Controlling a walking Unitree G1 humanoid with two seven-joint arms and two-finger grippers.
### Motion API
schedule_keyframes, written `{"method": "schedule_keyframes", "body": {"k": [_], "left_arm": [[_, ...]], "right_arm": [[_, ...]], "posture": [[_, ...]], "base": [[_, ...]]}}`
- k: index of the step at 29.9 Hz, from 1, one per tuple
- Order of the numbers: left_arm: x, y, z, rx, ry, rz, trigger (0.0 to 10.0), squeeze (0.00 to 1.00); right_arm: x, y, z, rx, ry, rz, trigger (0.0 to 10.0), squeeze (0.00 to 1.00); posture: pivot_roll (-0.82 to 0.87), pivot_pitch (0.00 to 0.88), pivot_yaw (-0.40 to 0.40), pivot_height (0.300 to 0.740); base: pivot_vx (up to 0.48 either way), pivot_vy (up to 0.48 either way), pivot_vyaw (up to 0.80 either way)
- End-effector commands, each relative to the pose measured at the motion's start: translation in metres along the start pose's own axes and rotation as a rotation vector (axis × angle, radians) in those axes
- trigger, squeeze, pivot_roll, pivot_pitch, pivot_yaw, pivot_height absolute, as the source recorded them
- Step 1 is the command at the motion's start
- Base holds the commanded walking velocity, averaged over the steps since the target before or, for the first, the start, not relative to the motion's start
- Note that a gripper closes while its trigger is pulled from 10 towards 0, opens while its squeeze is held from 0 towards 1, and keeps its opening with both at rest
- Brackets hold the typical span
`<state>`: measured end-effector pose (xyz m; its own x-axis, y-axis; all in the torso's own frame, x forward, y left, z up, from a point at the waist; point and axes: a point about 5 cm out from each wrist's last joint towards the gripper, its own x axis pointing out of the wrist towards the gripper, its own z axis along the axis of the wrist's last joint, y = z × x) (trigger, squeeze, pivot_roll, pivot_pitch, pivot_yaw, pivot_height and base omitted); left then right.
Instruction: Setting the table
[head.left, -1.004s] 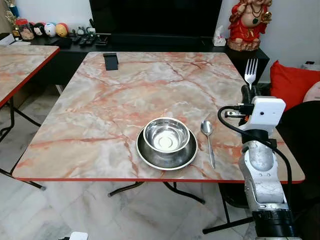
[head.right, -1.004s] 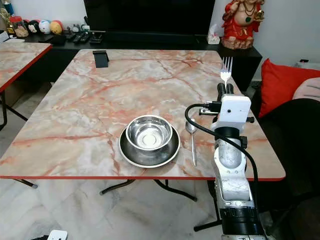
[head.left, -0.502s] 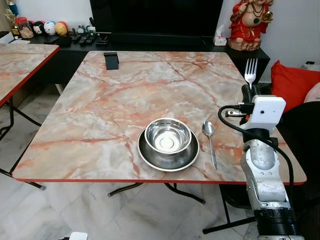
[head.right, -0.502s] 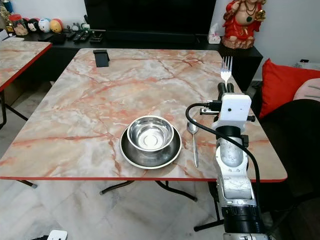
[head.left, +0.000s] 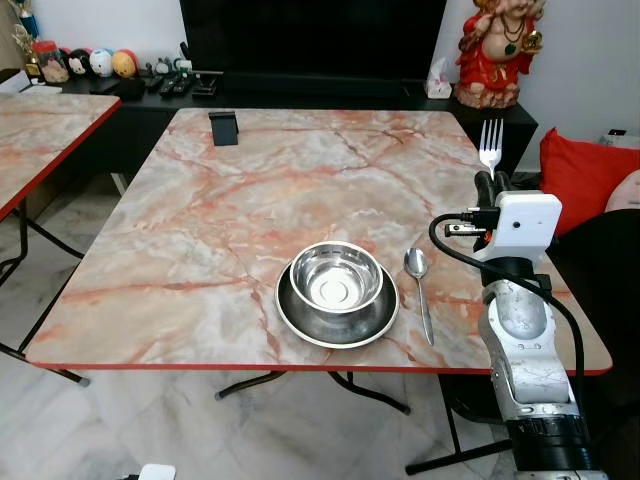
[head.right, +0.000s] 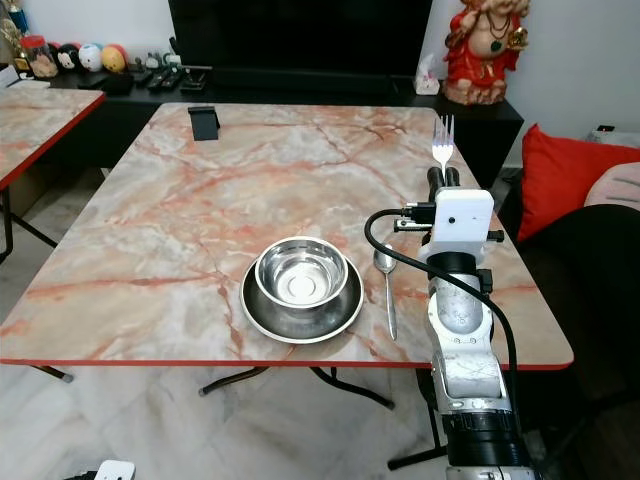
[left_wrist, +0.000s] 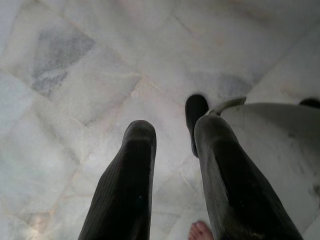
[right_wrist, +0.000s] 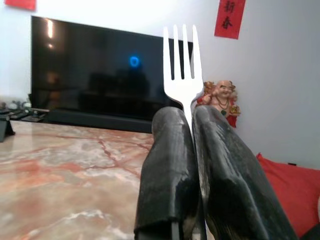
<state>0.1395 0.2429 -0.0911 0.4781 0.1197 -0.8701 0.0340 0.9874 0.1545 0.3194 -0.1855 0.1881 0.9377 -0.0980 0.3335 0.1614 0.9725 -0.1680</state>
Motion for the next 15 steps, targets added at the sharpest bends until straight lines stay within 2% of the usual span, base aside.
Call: {"method": "schedule_keyframes", "body": {"k": [1, 2, 7, 12, 15], "left_arm": [[-0.001, 0.003, -0.003, -0.002, 0.011, 0.006, 10.0, 0.0], [-0.001, 0.003, -0.003, -0.003, 0.011, 0.006, 10.0, 0.0], [-0.001, 0.002, -0.003, -0.001, 0.009, 0.005, 10.0, 0.0], [0.0, 0.002, -0.002, -0.002, 0.008, 0.001, 10.0, 0.0], [0.0, 0.001, -0.002, 0.01, 0.013, -0.003, 10.0, 0.0]], "right_arm": [[0.001, 0.005, 0.001, 0.002, 0.002, 0.022, 10.0, 0.0], [0.001, 0.005, 0.0, 0.025, 0.012, 0.013, 10.0, 0.0], [0.002, 0.005, 0.0, 0.021, 0.016, 0.018, 10.0, 0.0], [0.003, 0.003, -0.001, 0.009, 0.028, 0.004, 10.0, 0.0], [0.002, -0.003, -0.012, -0.024, 0.108, -0.024, 10.0, 0.0]], "posture": [[0.06, 0.0, -0.032, 0.715], [0.06, 0.0, -0.032, 0.715], [0.06, 0.0, -0.033, 0.715], [0.05, 0.0, -0.031, 0.715], [0.05, 0.0, -0.032, 0.715]], "base": [[0.292, 0.0, 0.54], [0.292, 0.0, 0.0], [0.29, 0.0, 0.0], [0.0, 0.0, 0.0], [0.0, 0.0, 0.0]]}}
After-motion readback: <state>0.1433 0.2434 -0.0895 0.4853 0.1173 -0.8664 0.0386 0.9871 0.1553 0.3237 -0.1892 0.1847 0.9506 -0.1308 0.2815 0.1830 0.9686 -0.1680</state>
